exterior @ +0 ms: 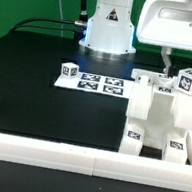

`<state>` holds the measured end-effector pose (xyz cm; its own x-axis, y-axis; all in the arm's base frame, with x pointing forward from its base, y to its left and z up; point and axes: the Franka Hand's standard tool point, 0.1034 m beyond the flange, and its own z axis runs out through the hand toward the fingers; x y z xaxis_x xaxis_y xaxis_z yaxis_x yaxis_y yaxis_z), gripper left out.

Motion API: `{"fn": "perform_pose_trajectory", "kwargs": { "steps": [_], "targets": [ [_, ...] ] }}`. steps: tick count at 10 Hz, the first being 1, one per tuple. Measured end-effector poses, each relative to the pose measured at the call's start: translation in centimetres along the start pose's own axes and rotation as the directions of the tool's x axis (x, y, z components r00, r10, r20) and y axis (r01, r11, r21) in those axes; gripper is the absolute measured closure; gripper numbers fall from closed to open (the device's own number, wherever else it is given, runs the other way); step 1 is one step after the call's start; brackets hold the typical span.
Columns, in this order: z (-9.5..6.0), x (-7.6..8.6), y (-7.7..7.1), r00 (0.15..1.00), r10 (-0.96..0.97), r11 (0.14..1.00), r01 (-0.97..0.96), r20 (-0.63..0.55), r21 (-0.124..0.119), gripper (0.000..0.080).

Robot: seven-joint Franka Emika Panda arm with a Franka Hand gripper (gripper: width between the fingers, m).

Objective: Assemble chair

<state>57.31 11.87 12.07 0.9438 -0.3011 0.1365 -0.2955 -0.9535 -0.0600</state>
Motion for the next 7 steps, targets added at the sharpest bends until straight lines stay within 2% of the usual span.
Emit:
{"fn": "perform_pose_trajectory", "kwargs": {
  "steps": [2,5,7],
  "targets": [
    [0.03,0.00,0.01,1.000,-0.023,1.000,0.023,-0.002,-0.002,0.0151],
    [0.24,-0.20,-0.50,0.916,-0.402,0.916,0.402,0.000,-0.014,0.0151],
    [0.33,-0.24,-0.59,0.907,-0.420,0.907,0.420,0.008,-0.017,0.0163]
  ]
}}
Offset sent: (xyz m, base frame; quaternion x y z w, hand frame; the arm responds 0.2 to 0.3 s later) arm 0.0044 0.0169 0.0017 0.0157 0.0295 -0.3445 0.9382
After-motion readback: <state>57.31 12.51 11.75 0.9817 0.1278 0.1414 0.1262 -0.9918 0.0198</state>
